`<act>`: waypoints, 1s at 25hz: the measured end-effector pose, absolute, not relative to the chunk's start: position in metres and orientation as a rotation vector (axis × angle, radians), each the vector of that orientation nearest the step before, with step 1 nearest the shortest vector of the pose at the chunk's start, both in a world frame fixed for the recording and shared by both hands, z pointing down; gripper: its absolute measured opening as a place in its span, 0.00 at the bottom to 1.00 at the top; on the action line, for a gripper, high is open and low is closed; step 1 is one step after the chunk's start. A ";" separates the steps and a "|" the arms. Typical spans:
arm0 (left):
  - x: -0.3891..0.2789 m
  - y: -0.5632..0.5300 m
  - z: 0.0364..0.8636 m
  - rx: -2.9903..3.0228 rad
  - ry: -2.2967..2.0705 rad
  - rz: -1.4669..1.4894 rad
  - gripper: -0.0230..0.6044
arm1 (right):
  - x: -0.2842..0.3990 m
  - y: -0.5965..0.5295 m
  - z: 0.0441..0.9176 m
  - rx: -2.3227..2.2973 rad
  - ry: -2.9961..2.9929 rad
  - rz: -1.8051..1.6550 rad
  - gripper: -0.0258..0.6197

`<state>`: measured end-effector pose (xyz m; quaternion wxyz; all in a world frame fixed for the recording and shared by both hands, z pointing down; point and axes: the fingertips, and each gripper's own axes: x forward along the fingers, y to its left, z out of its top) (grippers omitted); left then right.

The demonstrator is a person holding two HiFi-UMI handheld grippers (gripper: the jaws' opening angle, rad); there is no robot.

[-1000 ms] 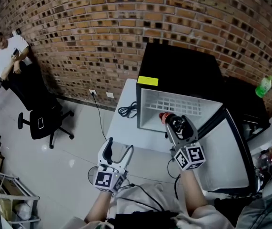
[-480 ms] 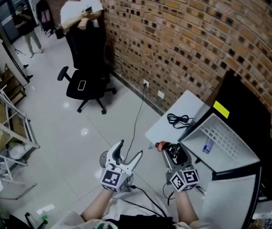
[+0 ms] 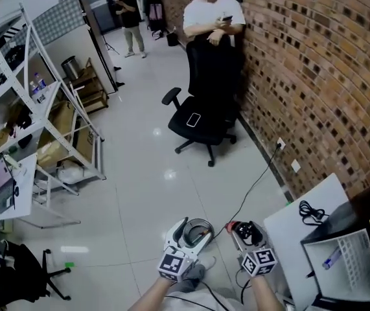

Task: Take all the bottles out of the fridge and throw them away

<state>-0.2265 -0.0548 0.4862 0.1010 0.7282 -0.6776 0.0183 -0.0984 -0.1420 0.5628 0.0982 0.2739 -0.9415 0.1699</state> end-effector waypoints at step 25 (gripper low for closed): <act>-0.350 -0.001 0.953 1.580 -1.873 0.223 0.60 | -0.270 -0.052 1.231 0.072 -1.974 0.215 0.54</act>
